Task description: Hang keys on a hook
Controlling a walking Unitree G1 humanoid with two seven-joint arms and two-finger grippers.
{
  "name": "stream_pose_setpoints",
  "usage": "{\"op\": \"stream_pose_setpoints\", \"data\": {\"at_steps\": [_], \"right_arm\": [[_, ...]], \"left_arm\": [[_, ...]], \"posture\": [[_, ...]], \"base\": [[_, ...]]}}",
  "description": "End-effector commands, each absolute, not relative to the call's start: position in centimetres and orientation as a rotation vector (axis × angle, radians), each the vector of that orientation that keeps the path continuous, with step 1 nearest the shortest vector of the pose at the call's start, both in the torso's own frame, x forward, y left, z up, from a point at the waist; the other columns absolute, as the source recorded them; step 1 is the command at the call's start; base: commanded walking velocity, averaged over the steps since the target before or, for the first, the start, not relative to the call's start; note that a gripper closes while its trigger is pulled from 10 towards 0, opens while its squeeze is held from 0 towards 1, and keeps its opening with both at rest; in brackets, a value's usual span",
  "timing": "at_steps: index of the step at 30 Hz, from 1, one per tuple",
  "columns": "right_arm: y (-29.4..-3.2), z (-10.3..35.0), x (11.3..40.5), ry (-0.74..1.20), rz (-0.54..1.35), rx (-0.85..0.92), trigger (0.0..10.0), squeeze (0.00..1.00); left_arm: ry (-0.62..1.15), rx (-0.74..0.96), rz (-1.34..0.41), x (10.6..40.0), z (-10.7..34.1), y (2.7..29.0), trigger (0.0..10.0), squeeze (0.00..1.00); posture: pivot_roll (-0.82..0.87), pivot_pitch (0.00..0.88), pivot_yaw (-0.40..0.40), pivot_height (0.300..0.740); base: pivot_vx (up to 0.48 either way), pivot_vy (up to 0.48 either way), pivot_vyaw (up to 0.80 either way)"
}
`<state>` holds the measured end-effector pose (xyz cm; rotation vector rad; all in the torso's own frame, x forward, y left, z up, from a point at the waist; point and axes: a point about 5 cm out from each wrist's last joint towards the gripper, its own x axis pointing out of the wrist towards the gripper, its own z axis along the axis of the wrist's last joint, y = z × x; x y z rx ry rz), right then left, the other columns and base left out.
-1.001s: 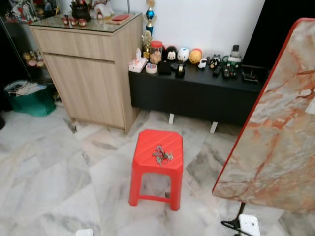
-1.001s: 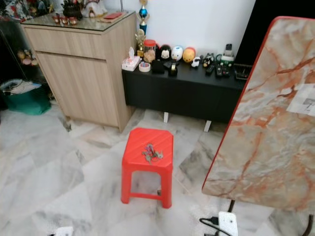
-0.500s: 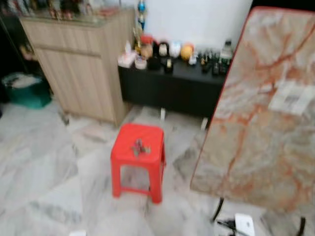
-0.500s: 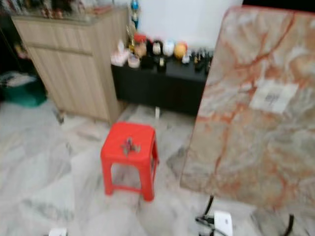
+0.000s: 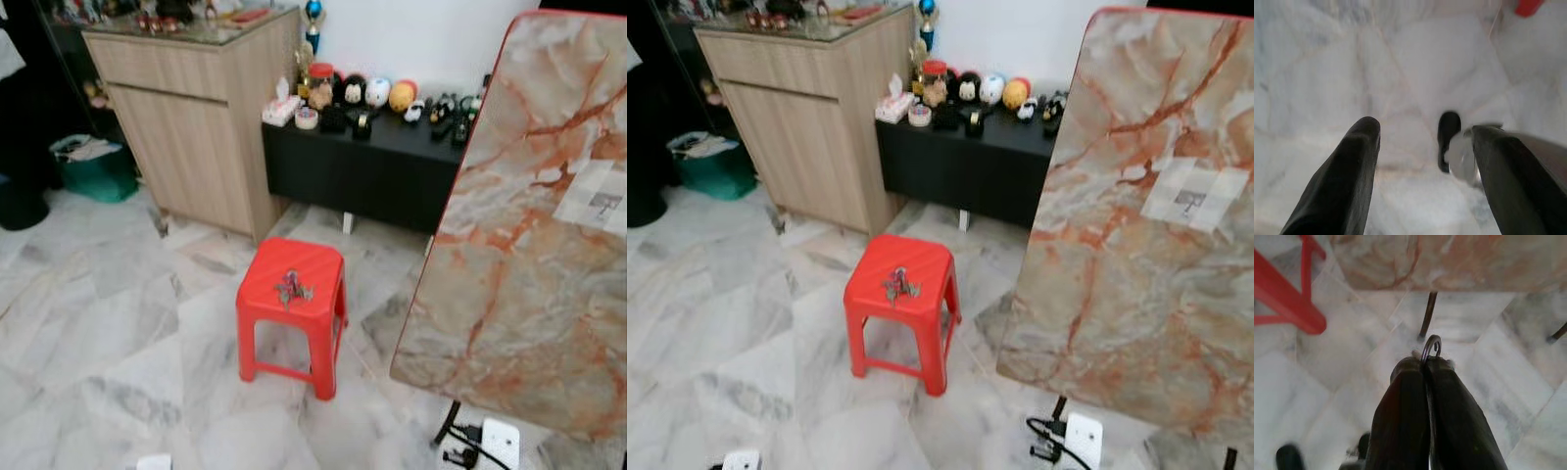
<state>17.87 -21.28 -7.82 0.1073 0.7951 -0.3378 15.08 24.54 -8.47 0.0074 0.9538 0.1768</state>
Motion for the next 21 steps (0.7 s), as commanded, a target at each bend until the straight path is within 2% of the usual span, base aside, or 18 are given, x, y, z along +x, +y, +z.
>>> {"op": "stream_pose_setpoints", "data": {"at_steps": [1, 3, 6, 11, 21], "right_arm": [[-22.2, -3.1, 24.4, 0.498, -0.370, 0.037, 10.0, 0.00], [-22.2, -0.4, 27.0, 0.358, -0.362, 0.028, 10.0, 0.00], [-22.0, 0.4, 27.8, 0.308, -0.320, 0.020, 10.0, 0.00], [-22.0, 1.8, 28.5, 0.215, -0.244, -0.057, 10.0, 0.00], [-22.8, 4.1, 28.2, 0.059, -0.295, -0.082, 10.0, 0.00]], "left_arm": [[0.964, 0.009, 0.199, 15.0, -8.4, 25.2, 10.0, 0.00], [0.957, 0.009, 0.205, 15.2, -8.2, 25.4, 10.0, 0.00], [0.951, 0.011, 0.205, 15.5, -8.1, 25.5, 10.0, 0.00], [0.946, 0.011, 0.186, 16.1, -8.2, 24.3, 10.0, 0.00], [0.955, 0.010, 0.185, 15.8, -8.4, 24.0, 10.0, 0.00]], "posture": [[0.03, 0.000, -0.045, 0.740], [0.02, 0.000, -0.039, 0.740], [0.01, 0.000, -0.032, 0.740], [0.00, 0.000, -0.024, 0.740], [-0.01, 0.000, -0.025, 0.740]], "base": [[0.000, 0.000, 0.00], [0.000, 0.000, 0.00], [0.000, 0.000, 0.00], [0.000, 0.000, 0.00], [0.000, 0.000, 0.00]]}}
